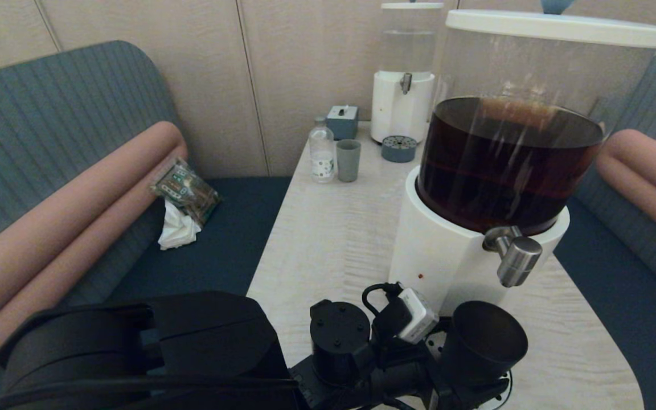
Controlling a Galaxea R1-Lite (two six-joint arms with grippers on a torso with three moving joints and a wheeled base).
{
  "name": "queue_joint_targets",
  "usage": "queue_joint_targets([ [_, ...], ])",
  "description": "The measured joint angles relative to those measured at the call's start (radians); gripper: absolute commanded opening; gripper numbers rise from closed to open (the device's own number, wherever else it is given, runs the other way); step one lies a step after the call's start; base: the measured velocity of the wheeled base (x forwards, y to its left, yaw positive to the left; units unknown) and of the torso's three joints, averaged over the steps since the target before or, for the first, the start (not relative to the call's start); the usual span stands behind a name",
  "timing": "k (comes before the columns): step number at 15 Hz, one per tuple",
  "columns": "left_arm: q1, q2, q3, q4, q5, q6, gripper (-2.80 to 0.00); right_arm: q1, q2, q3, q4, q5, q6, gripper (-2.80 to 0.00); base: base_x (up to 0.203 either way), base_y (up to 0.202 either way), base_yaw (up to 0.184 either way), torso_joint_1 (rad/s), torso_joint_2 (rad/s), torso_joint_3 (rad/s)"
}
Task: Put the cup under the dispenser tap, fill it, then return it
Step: Place it under the water dispenser
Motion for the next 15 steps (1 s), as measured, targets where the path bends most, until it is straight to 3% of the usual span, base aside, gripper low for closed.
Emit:
queue_joint_targets([
  [6, -0.001, -0.006, 0.006, 0.0, -0.001, 0.001, 0.0, 0.0, 0.0, 0.0, 0.0, 0.0, 0.0, -2.8, 0.0, 0.0, 0.0, 0.0, 0.0, 0.0],
  [15, -0.001, -0.09, 0.138, 0.0, -0.001, 0.008, 0.0, 0.0, 0.0, 0.0, 0.0, 0.0, 0.0, -2.8, 0.0, 0.0, 0.0, 0.0, 0.0, 0.0],
])
